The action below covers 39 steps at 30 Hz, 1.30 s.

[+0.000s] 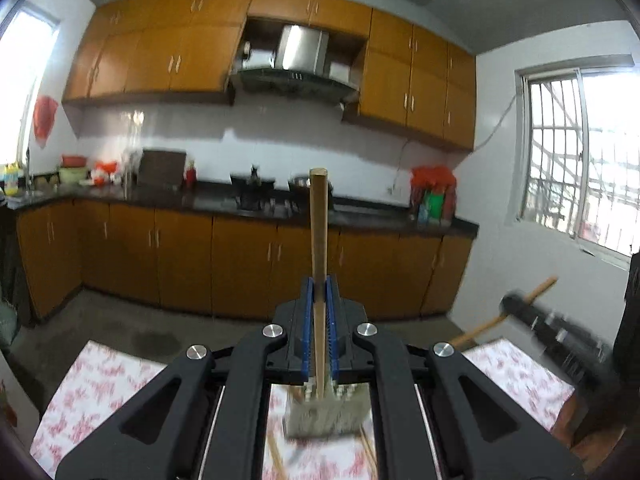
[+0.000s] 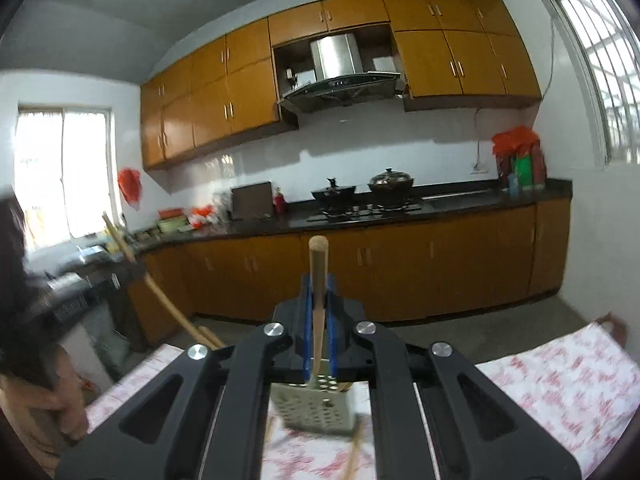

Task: Organize utensils
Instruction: 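Lower the left tool's chopstick into the holder while the right tool inserts and releases its chopstick, then open both tools and pull them back toward the loose chopsticks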

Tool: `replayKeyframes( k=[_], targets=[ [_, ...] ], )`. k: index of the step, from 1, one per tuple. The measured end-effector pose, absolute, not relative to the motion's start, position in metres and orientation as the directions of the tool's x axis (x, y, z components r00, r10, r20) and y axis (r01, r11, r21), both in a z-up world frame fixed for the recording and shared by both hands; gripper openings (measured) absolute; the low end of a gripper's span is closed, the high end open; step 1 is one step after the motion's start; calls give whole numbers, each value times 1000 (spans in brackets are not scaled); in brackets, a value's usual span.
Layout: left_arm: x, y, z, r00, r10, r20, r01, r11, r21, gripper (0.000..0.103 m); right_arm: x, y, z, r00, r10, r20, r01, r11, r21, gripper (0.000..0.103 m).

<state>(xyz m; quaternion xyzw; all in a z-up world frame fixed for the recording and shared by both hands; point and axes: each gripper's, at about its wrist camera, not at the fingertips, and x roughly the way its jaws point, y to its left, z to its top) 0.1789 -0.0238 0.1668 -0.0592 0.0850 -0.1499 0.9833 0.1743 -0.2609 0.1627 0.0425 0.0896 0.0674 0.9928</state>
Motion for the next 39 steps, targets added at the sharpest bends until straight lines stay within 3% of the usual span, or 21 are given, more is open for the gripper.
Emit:
replayKeyframes(
  k=[4, 11, 13, 17, 25, 32, 39],
  targets=[
    [200, -43, 153, 950, -285, -125, 271, 956, -115, 7, 203, -260, 150, 961, 145, -236, -121, 986, 114, 8],
    [234, -57, 106, 930, -287, -231, 259, 955, -143, 8, 239, -256, 123, 936, 152, -319, -114, 984, 133, 9],
    [239, -56, 99, 922, -287, -260, 253, 955, -156, 8, 241, -255, 120, 936, 149, -320, -110, 984, 136, 10],
    [235, -48, 102, 920, -288, -265, 245, 952, -184, 8, 234, -259, 125, 945, 146, -293, -106, 983, 148, 21],
    [203, -30, 134, 935, -297, -193, 255, 943, -214, 8, 187, -287, 139, 969, 91, -232, -50, 983, 178, 23],
    [182, -9, 140, 931, -320, -174, 268, 925, -270, 9, 165, -323, 76, 922, 48, -383, 56, 965, 256, 23],
    [171, 2, 118, 912, -321, -257, 245, 926, -286, 9, 168, -307, -6, 808, 157, -568, 28, 952, 304, 22]
  ],
)
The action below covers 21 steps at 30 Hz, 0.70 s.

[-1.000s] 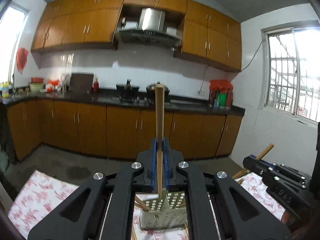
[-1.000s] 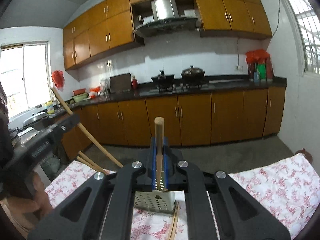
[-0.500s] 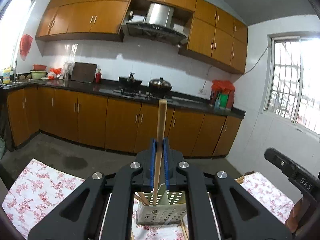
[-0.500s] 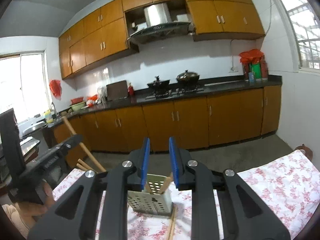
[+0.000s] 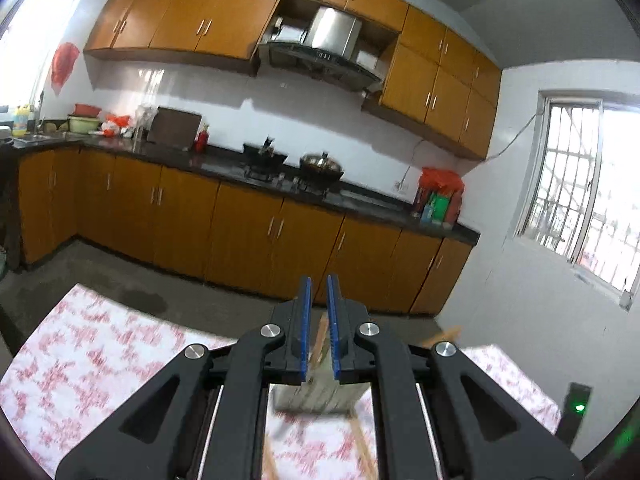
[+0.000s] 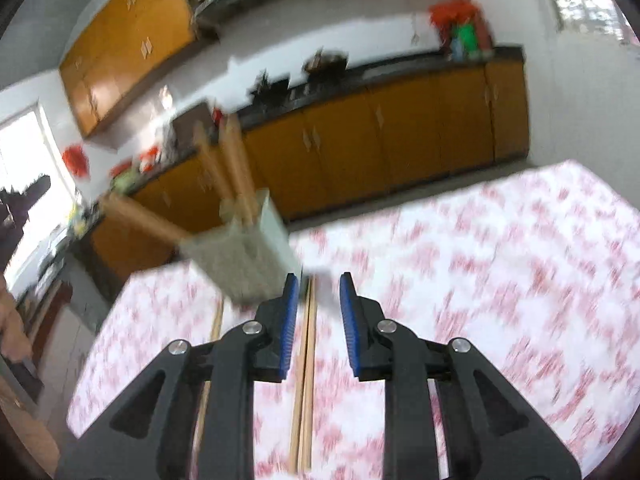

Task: Organize utensils
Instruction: 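Open both tools and pull them back toward the loose chopsticks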

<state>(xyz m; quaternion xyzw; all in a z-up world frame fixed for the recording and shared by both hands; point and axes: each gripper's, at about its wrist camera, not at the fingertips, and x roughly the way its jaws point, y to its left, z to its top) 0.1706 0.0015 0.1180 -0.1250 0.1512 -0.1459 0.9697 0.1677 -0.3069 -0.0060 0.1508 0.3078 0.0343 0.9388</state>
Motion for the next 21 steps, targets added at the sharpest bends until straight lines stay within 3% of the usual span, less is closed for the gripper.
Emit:
replayKeyframes(
  k=[2, 6, 10, 14, 16, 21],
  targets=[
    [168, 2, 101, 899, -301, -318, 220, 939, -266, 9, 171, -292, -30, 757, 198, -623, -2, 954, 300, 18],
    [172, -2, 31, 813, -252, -526, 166, 964, -206, 9, 179, -270, -72, 668, 234, -707, -30, 957, 288, 13],
    [184, -1, -27, 692, -254, -676, 110, 962, -249, 9, 183, -261, -94, 625, 228, -747, -19, 960, 278, 13],
    [188, -4, -60, 627, -275, -729, 96, 956, -277, 9, 185, -259, -108, 599, 208, -773, -11, 968, 252, 13],
    [185, -8, -70, 608, -286, -741, 109, 954, -279, 9, 183, -260, -109, 610, 187, -770, -9, 973, 230, 9],
    [179, -23, -90, 563, -320, -762, 152, 946, -285, 9, 186, -281, -108, 631, 99, -769, 98, 974, 206, 8]
  ],
)
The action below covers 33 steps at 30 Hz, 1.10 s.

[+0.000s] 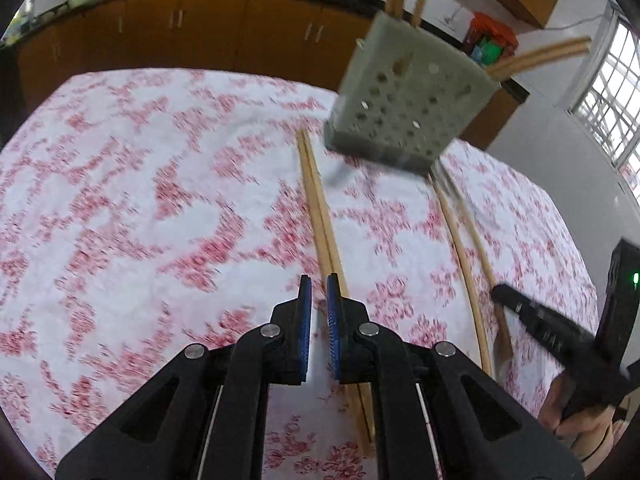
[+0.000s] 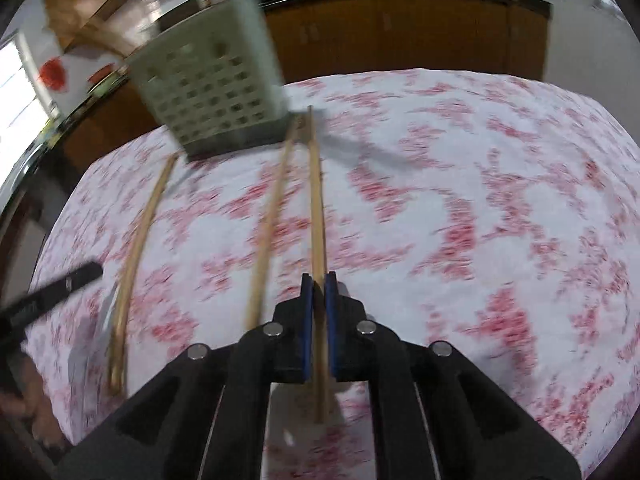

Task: Organize utensils
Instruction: 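Open both tools and pull them back toward the loose chopsticks, then grasp another chopstick with the left tool while the right tool grasps another chopstick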

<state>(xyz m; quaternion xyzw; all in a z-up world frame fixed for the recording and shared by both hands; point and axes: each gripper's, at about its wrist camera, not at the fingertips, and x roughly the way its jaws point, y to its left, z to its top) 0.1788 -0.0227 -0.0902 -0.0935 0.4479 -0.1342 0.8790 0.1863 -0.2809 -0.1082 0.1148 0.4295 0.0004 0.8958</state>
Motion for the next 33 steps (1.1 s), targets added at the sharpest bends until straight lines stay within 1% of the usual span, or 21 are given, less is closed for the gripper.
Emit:
replayKeyframes(
  k=[5, 11, 13, 15, 17, 19, 23, 26, 28, 29, 31, 33],
  targets=[
    [177, -32, -102, 547, -322, -773, 177, 947, -269, 9, 183, -285, -108, 635, 88, -768, 94, 977, 190, 8],
    [173, -37, -102, 565, -273, -778, 189, 961, -200, 9, 180, -283, -107, 636, 72, -768, 84, 983, 162, 9],
    [173, -35, -101, 572, -257, -779, 180, 966, -186, 9, 176, -280, -107, 641, 72, -764, 68, 986, 150, 10],
    [173, -35, -100, 577, -246, -778, 173, 969, -179, 9, 174, -278, -107, 647, 78, -758, 52, 988, 146, 17],
    [173, -37, -100, 583, -234, -778, 170, 972, -165, 9, 173, -276, -108, 652, 75, -754, 45, 989, 138, 19],
    [172, -38, -99, 586, -227, -778, 169, 973, -156, 9, 173, -276, -108, 653, 73, -753, 45, 990, 135, 19],
    [170, -35, -102, 569, -258, -780, 168, 966, -197, 9, 172, -275, -108, 656, 78, -751, 43, 989, 141, 19],
    [168, -36, -101, 578, -243, -779, 177, 969, -170, 9, 171, -271, -109, 660, 59, -749, 32, 994, 107, 19],
    [170, -37, -101, 584, -217, -782, 174, 975, -141, 9, 172, -270, -109, 661, 26, -750, 40, 997, 71, 11],
    [174, -35, -101, 584, -211, -784, 168, 976, -138, 8, 173, -273, -109, 662, 35, -749, 40, 996, 82, 9],
    [181, -24, -100, 592, -184, -785, 138, 982, -126, 8, 176, -281, -109, 663, 42, -747, 54, 993, 104, 8],
    [191, -9, -100, 601, -151, -785, 94, 989, -118, 8, 182, -289, -108, 666, 20, -746, 78, 992, 95, 8]
  ],
)
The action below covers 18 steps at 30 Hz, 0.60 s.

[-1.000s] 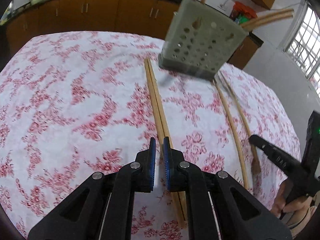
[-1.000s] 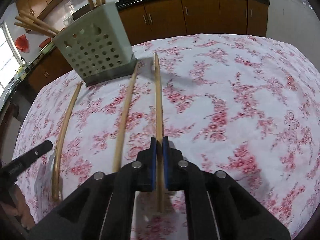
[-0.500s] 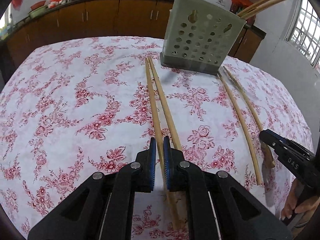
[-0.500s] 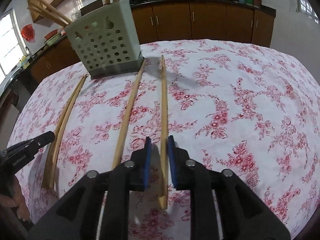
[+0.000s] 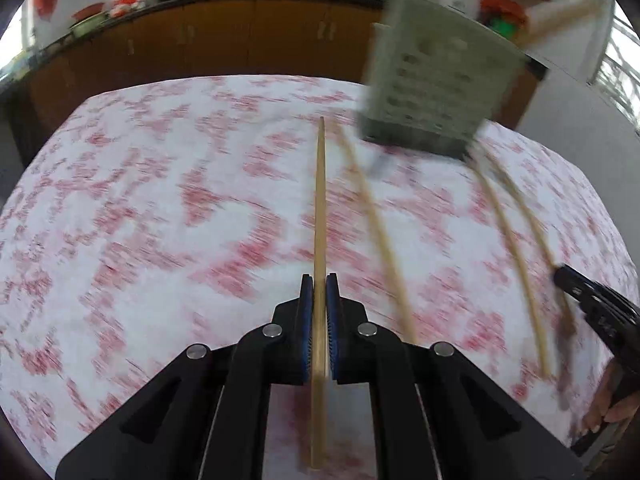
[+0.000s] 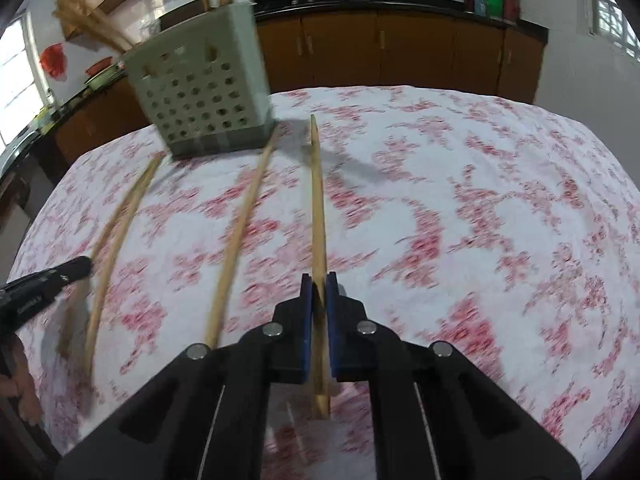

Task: Organize utensils
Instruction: 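Grasp another chopstick with the left tool while the right tool grasps another chopstick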

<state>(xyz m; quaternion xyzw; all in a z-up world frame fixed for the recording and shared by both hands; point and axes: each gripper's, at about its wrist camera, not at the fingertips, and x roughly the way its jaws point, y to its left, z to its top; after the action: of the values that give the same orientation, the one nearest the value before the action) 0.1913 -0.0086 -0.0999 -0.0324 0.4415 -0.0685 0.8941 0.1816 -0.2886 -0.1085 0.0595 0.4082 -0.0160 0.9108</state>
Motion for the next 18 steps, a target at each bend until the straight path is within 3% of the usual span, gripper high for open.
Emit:
replayKeyframes(
  k=[18],
  targets=[
    [202, 32, -102, 635, -178, -752, 56, 981, -185, 9, 189, -303, -110, 671, 36, -740, 108, 983, 147, 9]
  ],
)
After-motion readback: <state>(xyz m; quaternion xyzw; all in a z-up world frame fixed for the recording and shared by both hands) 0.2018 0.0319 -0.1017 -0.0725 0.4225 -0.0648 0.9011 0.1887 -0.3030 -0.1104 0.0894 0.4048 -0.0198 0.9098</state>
